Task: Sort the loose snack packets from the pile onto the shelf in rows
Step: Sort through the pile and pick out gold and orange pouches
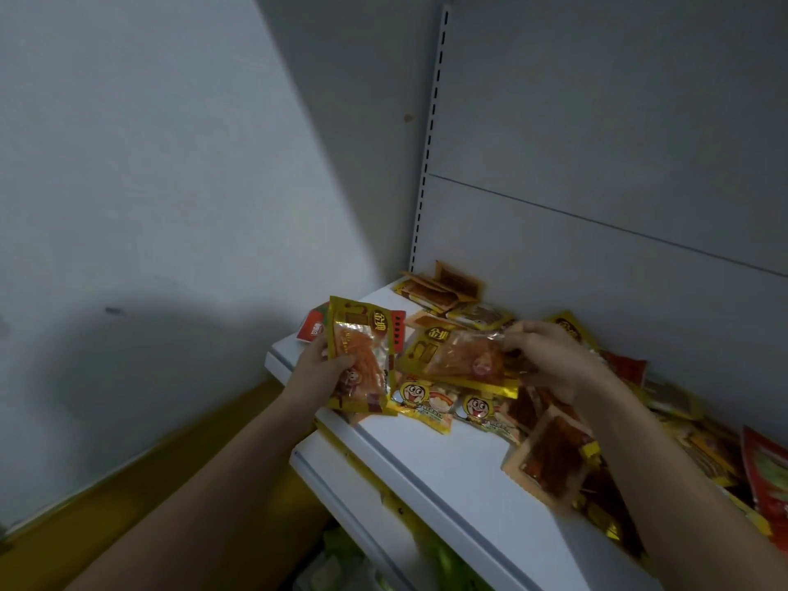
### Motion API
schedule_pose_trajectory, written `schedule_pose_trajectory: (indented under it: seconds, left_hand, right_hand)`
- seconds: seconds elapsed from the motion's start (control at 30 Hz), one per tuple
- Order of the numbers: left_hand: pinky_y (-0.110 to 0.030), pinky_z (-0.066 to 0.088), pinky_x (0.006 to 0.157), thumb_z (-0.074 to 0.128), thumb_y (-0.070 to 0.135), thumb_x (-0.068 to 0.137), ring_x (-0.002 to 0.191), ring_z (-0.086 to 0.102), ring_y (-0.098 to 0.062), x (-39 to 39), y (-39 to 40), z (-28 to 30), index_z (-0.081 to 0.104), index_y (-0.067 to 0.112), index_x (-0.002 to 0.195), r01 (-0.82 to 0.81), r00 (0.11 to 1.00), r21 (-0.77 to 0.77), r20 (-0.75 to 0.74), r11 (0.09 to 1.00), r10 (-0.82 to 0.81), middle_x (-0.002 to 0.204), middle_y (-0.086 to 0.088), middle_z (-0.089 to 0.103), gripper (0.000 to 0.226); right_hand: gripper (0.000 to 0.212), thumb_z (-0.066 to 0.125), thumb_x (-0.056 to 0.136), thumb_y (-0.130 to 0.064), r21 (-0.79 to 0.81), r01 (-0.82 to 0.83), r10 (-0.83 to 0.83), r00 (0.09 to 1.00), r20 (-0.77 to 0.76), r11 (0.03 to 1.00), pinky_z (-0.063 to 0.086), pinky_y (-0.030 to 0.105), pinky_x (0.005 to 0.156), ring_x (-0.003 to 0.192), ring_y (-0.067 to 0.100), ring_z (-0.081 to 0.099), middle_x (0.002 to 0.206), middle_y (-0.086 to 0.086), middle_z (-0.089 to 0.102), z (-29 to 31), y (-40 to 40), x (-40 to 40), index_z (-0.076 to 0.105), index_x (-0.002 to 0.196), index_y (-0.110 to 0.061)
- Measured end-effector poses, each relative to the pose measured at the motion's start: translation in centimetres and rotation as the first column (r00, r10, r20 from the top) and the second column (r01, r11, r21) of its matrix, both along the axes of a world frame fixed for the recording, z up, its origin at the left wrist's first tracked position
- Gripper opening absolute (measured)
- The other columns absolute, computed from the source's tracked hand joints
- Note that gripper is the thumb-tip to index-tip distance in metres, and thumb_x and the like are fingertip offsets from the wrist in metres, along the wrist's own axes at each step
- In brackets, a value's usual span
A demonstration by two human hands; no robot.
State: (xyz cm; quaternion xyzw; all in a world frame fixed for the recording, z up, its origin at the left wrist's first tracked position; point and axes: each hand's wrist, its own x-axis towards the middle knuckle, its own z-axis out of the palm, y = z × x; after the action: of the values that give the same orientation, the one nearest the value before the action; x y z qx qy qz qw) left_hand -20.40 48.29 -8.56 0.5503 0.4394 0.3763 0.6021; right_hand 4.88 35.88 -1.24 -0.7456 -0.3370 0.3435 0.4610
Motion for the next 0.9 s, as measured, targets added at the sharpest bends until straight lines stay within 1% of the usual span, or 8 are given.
schedule_pose_trajectory:
  seconds: [0.13,0.2,0.27,0.4,0.5,0.6,0.77,0.9]
  left_hand:
    - [-0.035,0.057,0.082,0.056,-0.005,0.095,0.106,0.063,-0.017,1.2,-1.1,0.3,0.033,0.029,0.144,-0.043,0.989,0.118,0.144,0.992,0.026,0.119,0.002,0.06,0.064]
    - [-0.04,0.057,0.087,0.057,0.0,0.094,0.114,0.061,-0.016,2.3,-1.9,0.8,0.029,0.039,0.145,-0.031,0.989,0.229,0.149,0.973,-0.004,0.128,0.002,0.055,0.071]
    - [-0.041,0.057,0.088,0.057,0.006,0.093,0.115,0.062,-0.018,3.6,-2.9,1.6,0.045,0.044,0.134,-0.029,0.995,0.325,0.099,0.945,-0.003,0.133,-0.001,0.055,0.057]
    - [-0.022,0.057,0.073,0.051,0.017,0.104,0.087,0.07,-0.001,6.8,-5.0,3.4,0.07,0.022,0.109,0.047,0.991,0.265,0.106,0.963,-0.078,0.105,0.003,0.071,0.02]
    - [-0.041,0.061,0.085,0.063,0.026,0.097,0.1,0.072,-0.021,8.6,-5.9,3.5,0.07,0.019,0.113,0.124,0.968,0.135,0.204,0.983,-0.15,0.11,-0.006,0.073,0.018]
    - [-0.038,0.062,0.078,0.074,0.009,0.088,0.1,0.071,-0.024,9.5,-5.8,3.4,0.067,0.018,0.112,0.091,0.97,0.138,0.211,0.986,-0.119,0.113,-0.008,0.069,0.027]
    - [-0.038,0.061,0.075,0.072,-0.002,0.086,0.1,0.071,-0.028,10.4,-5.2,3.2,0.066,0.021,0.108,0.108,0.963,0.099,0.235,0.989,-0.129,0.115,-0.011,0.068,0.033]
    - [-0.033,0.06,0.066,0.067,-0.006,0.089,0.097,0.069,-0.028,10.2,-4.6,2.8,0.063,0.022,0.107,0.023,0.955,0.078,0.294,0.997,-0.045,0.116,-0.012,0.065,0.034]
  right_hand:
    - [0.02,0.052,0.092,0.004,0.175,0.095,-0.059,0.978,-0.2,0.98,0.046,0.028,0.055,0.051,0.011,0.053,0.067,0.006,0.055,0.4,-2.4,1.3,0.056,0.079,-0.01]
    - [0.019,0.052,0.092,0.006,0.242,0.121,-0.044,0.953,-0.3,0.963,0.05,0.038,0.07,0.063,0.018,0.058,0.075,0.011,0.058,0.0,-2.9,1.2,0.056,0.084,-0.01]
    - [0.018,0.053,0.091,0.007,0.296,0.145,-0.022,0.924,-0.381,0.944,0.052,0.042,0.077,0.072,0.021,0.061,0.082,0.013,0.06,-0.3,-3.3,0.8,0.056,0.089,-0.011]
    - [0.024,0.055,0.09,0.012,0.333,0.125,0.022,0.914,-0.406,0.934,0.054,0.022,0.051,0.055,0.008,0.061,0.067,0.002,0.061,-0.9,-4.0,-1.6,0.052,0.09,-0.011]
    - [0.027,0.06,0.088,0.013,0.315,-0.005,0.099,0.954,-0.283,0.949,0.061,0.03,0.066,0.071,0.014,0.063,0.091,0.011,0.055,-1.5,-4.9,-2.6,0.048,0.089,-0.011]
    - [0.021,0.067,0.088,0.004,0.248,-0.104,0.147,0.976,-0.161,0.963,0.06,0.044,0.084,0.074,0.015,0.069,0.101,0.006,0.058,-1.1,-6.3,-1.4,0.051,0.092,-0.009]
    - [0.01,0.064,0.095,-0.018,0.18,-0.011,-0.015,0.99,0.141,0.984,0.059,0.047,0.077,0.077,0.02,0.064,0.09,0.007,0.067,-0.4,-7.2,2.5,0.066,0.085,-0.015]
    - [0.02,0.059,0.096,-0.031,0.092,0.221,-0.227,0.723,0.653,0.971,0.039,0.032,0.066,0.091,0.029,0.061,0.095,0.009,0.064,-1.9,-6.9,7.5,0.057,0.097,-0.011]
